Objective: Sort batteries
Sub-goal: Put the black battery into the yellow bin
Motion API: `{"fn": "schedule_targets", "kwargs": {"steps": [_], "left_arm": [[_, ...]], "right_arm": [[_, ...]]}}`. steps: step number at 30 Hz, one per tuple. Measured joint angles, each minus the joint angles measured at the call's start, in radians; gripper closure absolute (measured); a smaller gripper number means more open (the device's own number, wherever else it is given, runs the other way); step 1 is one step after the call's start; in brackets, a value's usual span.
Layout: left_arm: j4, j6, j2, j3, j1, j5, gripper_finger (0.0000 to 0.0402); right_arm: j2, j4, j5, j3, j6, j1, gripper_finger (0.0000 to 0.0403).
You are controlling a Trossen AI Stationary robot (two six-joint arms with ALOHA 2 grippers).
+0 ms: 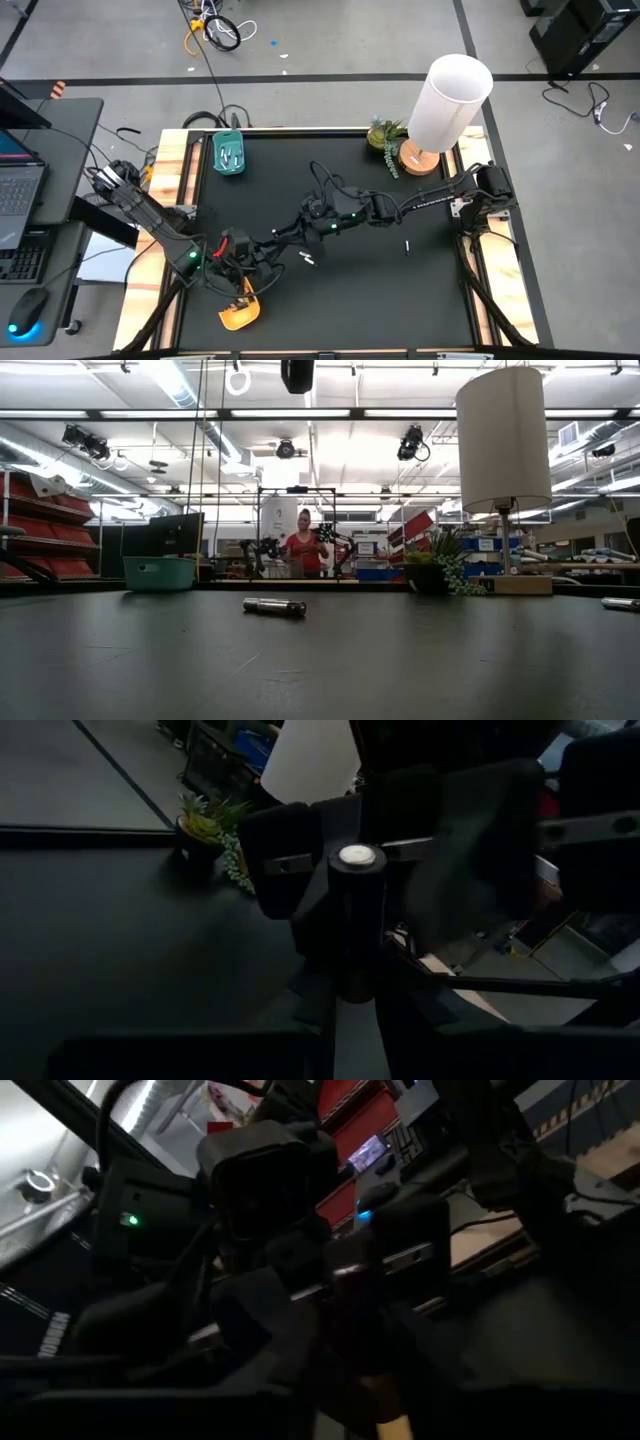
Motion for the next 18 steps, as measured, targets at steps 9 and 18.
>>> {"fn": "schedule_targets", "kwargs": {"steps": [9, 18], "left_arm": [[-0.002, -0.015, 0.0, -0.001, 0.003, -0.04, 0.0343], [-0.015, -0.044, -0.008, -0.001, -0.043, -0.07, 0.0343]], "right_arm": [[-0.018, -0.006, -0.036, 0.001, 0.033, -0.029, 0.0205], [-0.066, -0.196, -0.046, -0.002, -0.068, -0.059, 0.0222]]}}
